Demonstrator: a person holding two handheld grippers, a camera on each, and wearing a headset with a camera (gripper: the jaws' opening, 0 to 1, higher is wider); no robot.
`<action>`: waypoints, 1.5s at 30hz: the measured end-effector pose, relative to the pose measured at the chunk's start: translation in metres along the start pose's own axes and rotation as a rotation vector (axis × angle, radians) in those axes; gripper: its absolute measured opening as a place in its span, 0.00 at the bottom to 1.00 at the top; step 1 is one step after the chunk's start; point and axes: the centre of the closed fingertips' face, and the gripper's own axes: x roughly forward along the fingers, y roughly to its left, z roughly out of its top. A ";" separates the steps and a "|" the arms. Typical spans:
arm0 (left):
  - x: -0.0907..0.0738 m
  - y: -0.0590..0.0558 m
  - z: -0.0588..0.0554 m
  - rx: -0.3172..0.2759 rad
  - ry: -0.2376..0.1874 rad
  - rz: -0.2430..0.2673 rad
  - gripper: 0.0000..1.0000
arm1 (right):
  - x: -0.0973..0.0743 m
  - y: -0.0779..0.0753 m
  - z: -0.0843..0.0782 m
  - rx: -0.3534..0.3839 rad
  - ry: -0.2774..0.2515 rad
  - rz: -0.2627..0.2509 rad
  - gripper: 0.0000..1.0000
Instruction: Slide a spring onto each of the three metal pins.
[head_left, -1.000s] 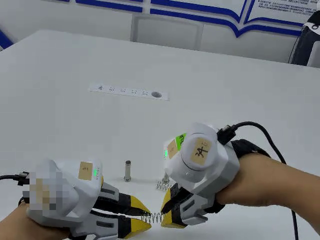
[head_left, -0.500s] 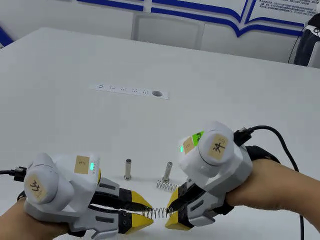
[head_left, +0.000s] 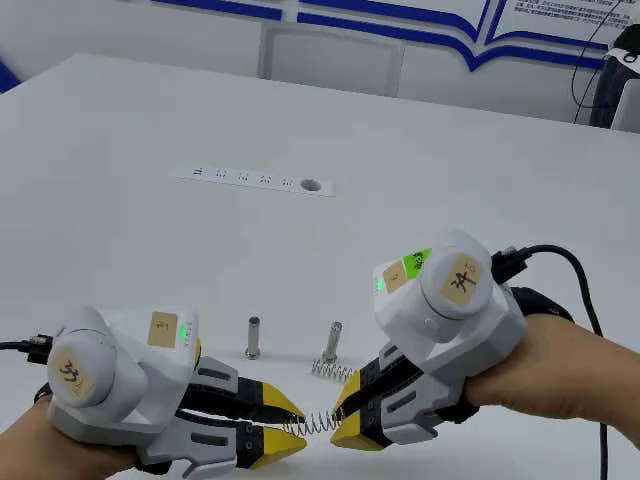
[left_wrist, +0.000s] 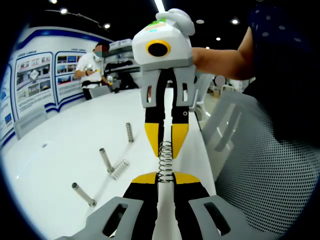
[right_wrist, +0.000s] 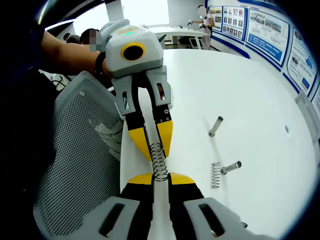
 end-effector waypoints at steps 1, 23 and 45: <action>0.000 0.000 0.000 -0.001 0.000 0.001 0.10 | -0.001 0.000 0.002 -0.003 -0.005 -0.001 0.12; 0.002 -0.002 0.000 -0.016 -0.004 -0.005 0.11 | -0.001 0.008 0.042 -0.053 -0.092 0.007 0.12; -0.012 0.012 -0.009 -0.072 -0.012 0.057 0.18 | -0.017 -0.013 0.036 0.002 -0.138 -0.068 0.12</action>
